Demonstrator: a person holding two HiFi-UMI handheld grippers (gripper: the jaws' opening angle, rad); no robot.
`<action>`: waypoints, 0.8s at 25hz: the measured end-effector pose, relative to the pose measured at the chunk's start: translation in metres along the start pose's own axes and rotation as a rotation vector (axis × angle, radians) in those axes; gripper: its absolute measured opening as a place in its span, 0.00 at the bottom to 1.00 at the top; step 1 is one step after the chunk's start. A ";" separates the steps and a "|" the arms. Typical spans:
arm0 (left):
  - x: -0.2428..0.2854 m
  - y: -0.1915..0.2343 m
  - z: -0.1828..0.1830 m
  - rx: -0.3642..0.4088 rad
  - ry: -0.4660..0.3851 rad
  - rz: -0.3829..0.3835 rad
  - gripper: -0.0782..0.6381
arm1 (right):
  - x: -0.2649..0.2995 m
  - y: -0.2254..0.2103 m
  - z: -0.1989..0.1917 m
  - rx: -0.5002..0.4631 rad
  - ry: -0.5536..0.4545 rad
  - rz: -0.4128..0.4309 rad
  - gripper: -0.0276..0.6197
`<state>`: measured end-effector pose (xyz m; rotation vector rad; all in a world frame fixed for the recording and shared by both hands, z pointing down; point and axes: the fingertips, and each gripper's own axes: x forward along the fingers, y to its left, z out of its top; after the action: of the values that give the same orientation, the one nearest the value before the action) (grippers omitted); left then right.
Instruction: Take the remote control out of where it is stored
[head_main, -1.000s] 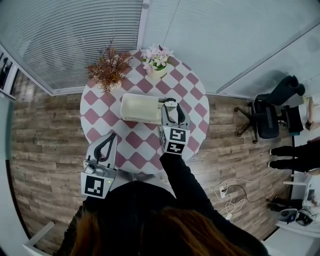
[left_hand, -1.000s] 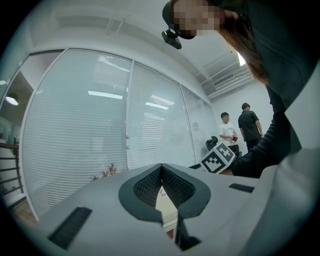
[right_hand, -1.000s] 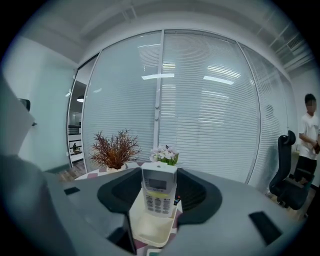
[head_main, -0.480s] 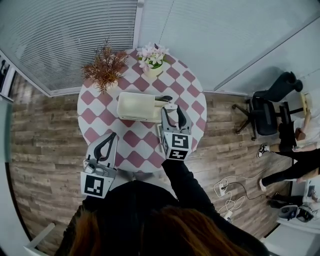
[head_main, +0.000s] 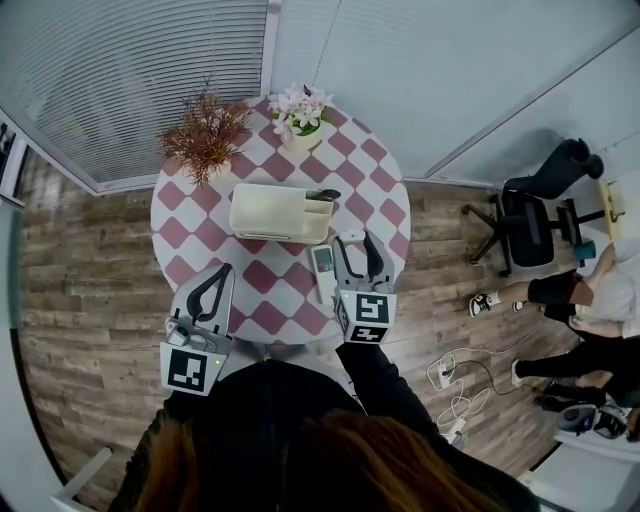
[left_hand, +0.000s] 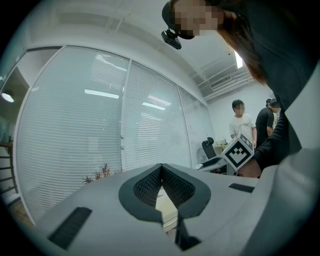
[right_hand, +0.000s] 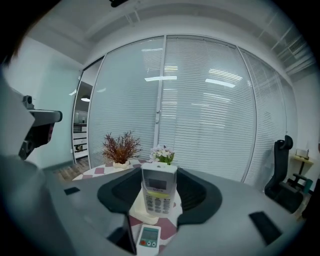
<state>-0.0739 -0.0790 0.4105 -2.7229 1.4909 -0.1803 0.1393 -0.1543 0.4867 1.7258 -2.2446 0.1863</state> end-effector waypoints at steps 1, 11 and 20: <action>0.000 -0.001 0.000 0.001 0.002 -0.002 0.12 | -0.003 -0.003 -0.005 0.000 0.008 -0.005 0.40; 0.005 -0.003 -0.003 -0.003 0.009 -0.014 0.12 | -0.027 -0.022 -0.032 -0.001 0.061 -0.030 0.40; 0.004 -0.003 -0.004 0.007 0.014 -0.020 0.12 | -0.051 -0.033 -0.073 -0.006 0.144 -0.042 0.40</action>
<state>-0.0696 -0.0801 0.4153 -2.7371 1.4645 -0.2049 0.1938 -0.0958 0.5369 1.6973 -2.1032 0.2843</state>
